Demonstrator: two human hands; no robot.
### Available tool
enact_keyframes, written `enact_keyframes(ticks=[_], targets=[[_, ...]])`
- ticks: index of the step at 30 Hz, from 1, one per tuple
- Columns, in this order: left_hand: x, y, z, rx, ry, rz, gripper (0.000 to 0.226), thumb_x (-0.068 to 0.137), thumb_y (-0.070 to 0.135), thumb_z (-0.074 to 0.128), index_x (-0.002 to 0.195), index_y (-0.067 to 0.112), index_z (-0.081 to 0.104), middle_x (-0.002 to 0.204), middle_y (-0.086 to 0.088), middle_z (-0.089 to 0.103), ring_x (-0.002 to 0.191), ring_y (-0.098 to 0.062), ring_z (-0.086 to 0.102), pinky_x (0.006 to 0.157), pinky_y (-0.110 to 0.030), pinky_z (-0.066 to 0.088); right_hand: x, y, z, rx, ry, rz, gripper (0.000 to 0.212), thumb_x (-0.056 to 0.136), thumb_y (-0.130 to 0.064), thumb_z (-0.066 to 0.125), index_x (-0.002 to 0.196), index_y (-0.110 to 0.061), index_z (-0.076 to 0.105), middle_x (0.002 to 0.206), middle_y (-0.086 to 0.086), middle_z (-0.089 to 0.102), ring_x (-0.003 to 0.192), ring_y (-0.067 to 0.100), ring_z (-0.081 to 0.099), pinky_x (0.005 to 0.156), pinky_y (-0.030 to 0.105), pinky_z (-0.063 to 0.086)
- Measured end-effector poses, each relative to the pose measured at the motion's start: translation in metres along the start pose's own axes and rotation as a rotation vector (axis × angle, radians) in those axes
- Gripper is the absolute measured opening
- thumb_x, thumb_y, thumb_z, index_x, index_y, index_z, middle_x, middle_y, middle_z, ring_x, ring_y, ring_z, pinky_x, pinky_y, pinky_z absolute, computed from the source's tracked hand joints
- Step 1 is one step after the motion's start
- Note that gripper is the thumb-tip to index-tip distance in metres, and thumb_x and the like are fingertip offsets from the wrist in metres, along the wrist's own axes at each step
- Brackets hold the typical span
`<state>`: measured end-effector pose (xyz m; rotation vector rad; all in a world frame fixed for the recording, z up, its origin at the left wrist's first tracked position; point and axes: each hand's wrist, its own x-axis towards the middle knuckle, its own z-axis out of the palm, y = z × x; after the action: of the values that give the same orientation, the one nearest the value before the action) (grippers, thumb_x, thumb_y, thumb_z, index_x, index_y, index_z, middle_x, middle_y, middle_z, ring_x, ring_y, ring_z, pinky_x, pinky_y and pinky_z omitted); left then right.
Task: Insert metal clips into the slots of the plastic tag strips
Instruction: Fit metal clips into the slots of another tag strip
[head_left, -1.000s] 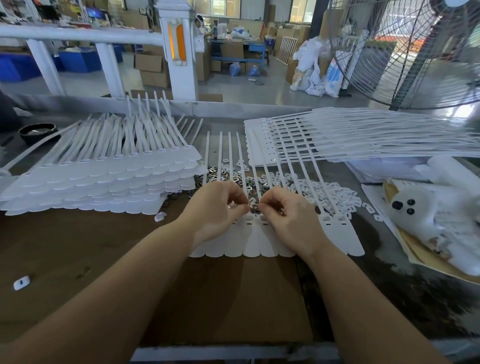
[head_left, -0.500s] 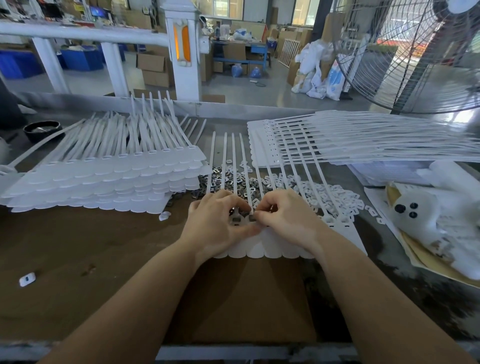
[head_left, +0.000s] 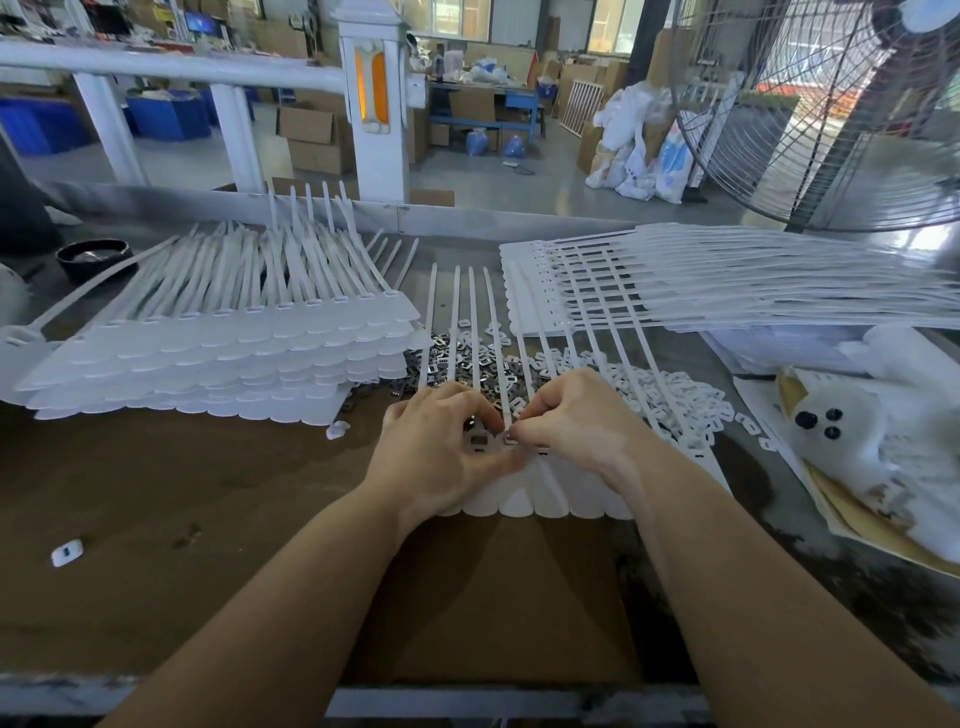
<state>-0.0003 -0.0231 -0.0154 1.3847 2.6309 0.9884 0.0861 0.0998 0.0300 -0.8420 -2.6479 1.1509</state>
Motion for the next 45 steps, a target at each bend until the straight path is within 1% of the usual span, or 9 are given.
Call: enact_keyframes(ticks=[10, 14, 17, 21, 26, 30, 33, 39, 45], targets=[[-0.001, 0.002, -0.002, -0.009, -0.002, 0.011, 0.031, 0.068, 0.068, 0.057, 0.082, 0.041, 0.050, 0.102, 0.019, 0.052, 0.103, -0.003, 0.044, 0.097, -0.032, 0.024, 0.002, 0.005, -0.002, 0.068, -0.020, -0.002, 0.005, 0.071, -0.015, 0.077, 0.073, -0.014, 0.072, 0.070, -0.006, 0.063, 0.069, 0.005, 0.057, 0.055, 0.017, 0.037], [-0.001, 0.002, -0.001, -0.001, -0.001, 0.014, 0.027, 0.071, 0.062, 0.061, 0.085, 0.043, 0.047, 0.098, 0.021, 0.050, 0.099, -0.002, 0.042, 0.094, -0.031, 0.024, 0.004, 0.012, 0.001, 0.132, 0.182, -0.052, 0.006, 0.079, -0.015, 0.072, 0.074, -0.018, 0.069, 0.068, -0.007, 0.062, 0.063, 0.003, 0.056, 0.053, 0.014, 0.037], [-0.001, 0.002, -0.002, 0.011, 0.000, 0.023, 0.028, 0.072, 0.061, 0.062, 0.091, 0.046, 0.047, 0.092, 0.024, 0.046, 0.096, -0.001, 0.039, 0.089, -0.029, 0.021, 0.008, 0.014, 0.004, -0.012, 0.319, -0.122, 0.008, 0.083, -0.013, 0.066, 0.077, -0.018, 0.068, 0.075, -0.006, 0.064, 0.070, 0.008, 0.058, 0.064, 0.021, 0.045], [-0.001, 0.003, -0.002, 0.004, -0.003, 0.029, 0.023, 0.072, 0.061, 0.060, 0.087, 0.046, 0.050, 0.086, 0.027, 0.046, 0.096, -0.001, 0.039, 0.086, -0.027, 0.017, 0.018, 0.011, 0.010, -0.199, 0.383, -0.183, 0.015, 0.088, -0.010, 0.058, 0.093, -0.014, 0.073, 0.090, 0.000, 0.070, 0.083, 0.016, 0.062, 0.077, 0.029, 0.051], [-0.001, 0.004, -0.003, -0.004, -0.006, 0.023, 0.021, 0.072, 0.060, 0.062, 0.085, 0.046, 0.053, 0.085, 0.028, 0.044, 0.096, -0.002, 0.038, 0.085, -0.027, 0.015, 0.037, 0.013, 0.019, -0.366, 0.332, -0.170, 0.028, 0.093, -0.010, 0.052, 0.116, -0.019, 0.065, 0.114, 0.005, 0.060, 0.104, 0.021, 0.056, 0.089, 0.033, 0.048], [-0.002, 0.004, -0.003, -0.006, -0.001, 0.022, 0.022, 0.073, 0.059, 0.064, 0.085, 0.045, 0.053, 0.084, 0.029, 0.044, 0.096, -0.001, 0.038, 0.083, -0.025, 0.013, 0.045, 0.013, 0.022, -0.441, 0.285, -0.123, 0.040, 0.095, -0.007, 0.045, 0.128, -0.027, 0.055, 0.119, 0.004, 0.049, 0.115, 0.023, 0.047, 0.097, 0.037, 0.041], [-0.002, 0.003, -0.002, -0.010, -0.003, 0.025, 0.022, 0.072, 0.059, 0.063, 0.085, 0.045, 0.053, 0.084, 0.029, 0.044, 0.094, -0.001, 0.037, 0.082, -0.025, 0.012, 0.048, 0.010, 0.022, -0.426, 0.278, -0.105, 0.038, 0.094, -0.009, 0.049, 0.124, -0.029, 0.059, 0.120, 0.002, 0.051, 0.114, 0.024, 0.050, 0.095, 0.038, 0.045], [-0.002, 0.003, -0.002, -0.014, 0.000, 0.033, 0.021, 0.072, 0.060, 0.062, 0.084, 0.046, 0.052, 0.083, 0.028, 0.044, 0.093, -0.001, 0.037, 0.083, -0.025, 0.013, 0.047, 0.012, 0.021, -0.373, 0.338, -0.136, 0.025, 0.092, -0.013, 0.054, 0.109, -0.024, 0.069, 0.113, 0.000, 0.064, 0.097, 0.019, 0.061, 0.080, 0.033, 0.052], [-0.002, 0.003, -0.002, 0.004, -0.005, 0.042, 0.021, 0.072, 0.061, 0.059, 0.084, 0.047, 0.050, 0.085, 0.028, 0.044, 0.096, -0.002, 0.039, 0.090, -0.029, 0.018, 0.048, 0.017, 0.026, -0.430, 0.397, -0.141, 0.017, 0.095, -0.014, 0.050, 0.104, -0.016, 0.063, 0.106, 0.002, 0.056, 0.090, 0.018, 0.053, 0.068, 0.028, 0.039]])
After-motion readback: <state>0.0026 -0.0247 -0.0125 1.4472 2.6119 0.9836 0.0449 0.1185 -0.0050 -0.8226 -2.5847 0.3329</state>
